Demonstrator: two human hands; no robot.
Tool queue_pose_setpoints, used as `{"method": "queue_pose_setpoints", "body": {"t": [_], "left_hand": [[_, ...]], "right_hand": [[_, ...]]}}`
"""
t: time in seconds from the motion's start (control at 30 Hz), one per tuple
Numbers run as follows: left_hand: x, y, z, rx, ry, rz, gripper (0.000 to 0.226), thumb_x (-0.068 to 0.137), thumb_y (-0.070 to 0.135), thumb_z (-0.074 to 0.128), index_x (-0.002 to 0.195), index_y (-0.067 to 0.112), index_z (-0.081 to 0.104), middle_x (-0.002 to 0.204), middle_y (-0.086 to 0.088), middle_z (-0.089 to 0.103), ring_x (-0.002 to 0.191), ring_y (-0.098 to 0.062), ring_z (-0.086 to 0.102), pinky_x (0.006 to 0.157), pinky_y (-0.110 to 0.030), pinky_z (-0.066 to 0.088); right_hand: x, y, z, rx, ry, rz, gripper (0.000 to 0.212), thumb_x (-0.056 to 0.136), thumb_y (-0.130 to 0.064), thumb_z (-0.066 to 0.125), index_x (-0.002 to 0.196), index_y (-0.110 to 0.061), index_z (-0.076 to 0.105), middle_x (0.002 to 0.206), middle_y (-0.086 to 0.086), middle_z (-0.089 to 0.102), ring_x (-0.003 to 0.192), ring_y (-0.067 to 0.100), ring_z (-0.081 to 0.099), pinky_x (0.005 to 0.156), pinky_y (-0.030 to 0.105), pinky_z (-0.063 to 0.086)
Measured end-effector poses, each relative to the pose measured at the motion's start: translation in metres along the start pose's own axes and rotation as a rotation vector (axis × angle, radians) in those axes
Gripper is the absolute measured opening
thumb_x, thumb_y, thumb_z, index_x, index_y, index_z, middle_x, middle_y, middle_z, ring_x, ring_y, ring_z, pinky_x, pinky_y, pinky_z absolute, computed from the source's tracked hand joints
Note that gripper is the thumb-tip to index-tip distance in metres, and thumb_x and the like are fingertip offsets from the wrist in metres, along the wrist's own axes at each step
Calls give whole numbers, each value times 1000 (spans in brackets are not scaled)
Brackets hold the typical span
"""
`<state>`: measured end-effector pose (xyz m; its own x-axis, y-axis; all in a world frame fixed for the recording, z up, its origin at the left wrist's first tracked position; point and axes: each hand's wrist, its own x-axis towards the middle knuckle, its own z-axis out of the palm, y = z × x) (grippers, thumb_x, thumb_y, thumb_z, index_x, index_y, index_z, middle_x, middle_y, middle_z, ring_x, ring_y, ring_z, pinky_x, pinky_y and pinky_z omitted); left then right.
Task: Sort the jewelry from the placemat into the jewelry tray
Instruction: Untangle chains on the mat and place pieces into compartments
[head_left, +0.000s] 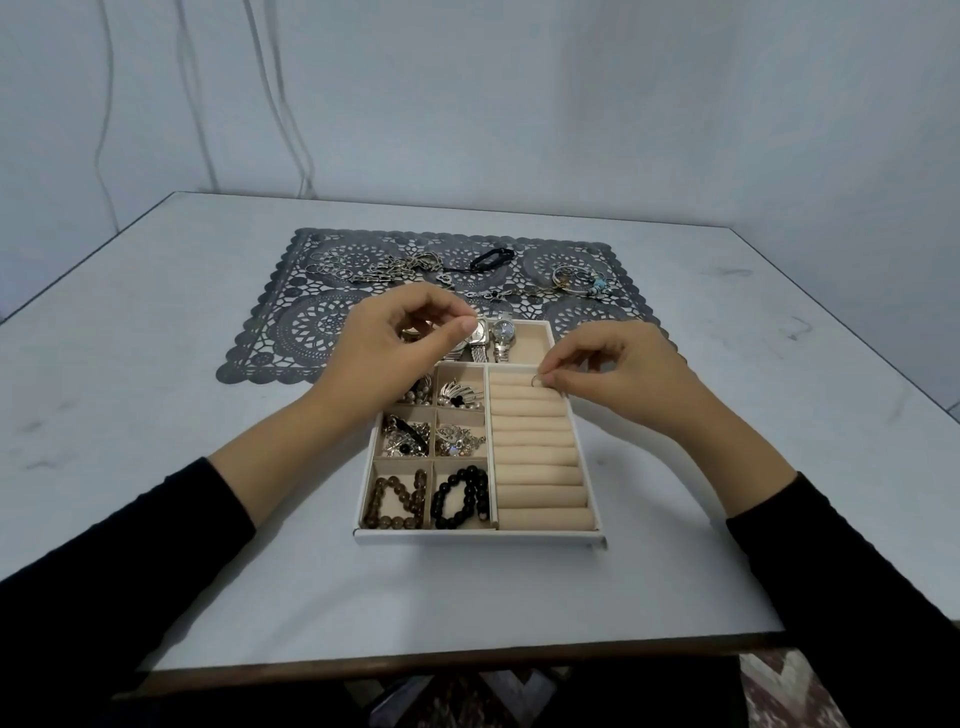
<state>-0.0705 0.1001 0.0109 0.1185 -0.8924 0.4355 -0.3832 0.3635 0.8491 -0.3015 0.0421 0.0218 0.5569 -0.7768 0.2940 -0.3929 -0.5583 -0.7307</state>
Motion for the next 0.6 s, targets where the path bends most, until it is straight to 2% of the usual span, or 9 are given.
{"method": "queue_pose_setpoints", "body": {"t": [0.23,0.47,0.6], "left_hand": [[-1,2,2,-7,-14,-14,8,86,18,73,94,18,72,86,1,71,75,-5,64,67,-15,49],[-2,2,4,-26,-36,-30,9,87,16,72,96,15,72,87,-2,70,74,-4,62,64,-13,49],[-2,3,4,-28,-39,-33,9,87,16,72,96,13,72,87,-4,70,73,-2,62,62,-12,49]], "right_hand": [[2,2,-8,-3,-81,63,10,77,-15,78,86,-20,78,84,-7,74,81,16,66,75,27,52],[8,3,-10,71,-116,147,11,80,-13,75,92,-15,76,84,1,75,85,18,70,89,36,55],[10,2,-12,93,-145,177,12,80,-13,76,92,-14,76,84,2,75,87,20,71,91,38,54]]}}
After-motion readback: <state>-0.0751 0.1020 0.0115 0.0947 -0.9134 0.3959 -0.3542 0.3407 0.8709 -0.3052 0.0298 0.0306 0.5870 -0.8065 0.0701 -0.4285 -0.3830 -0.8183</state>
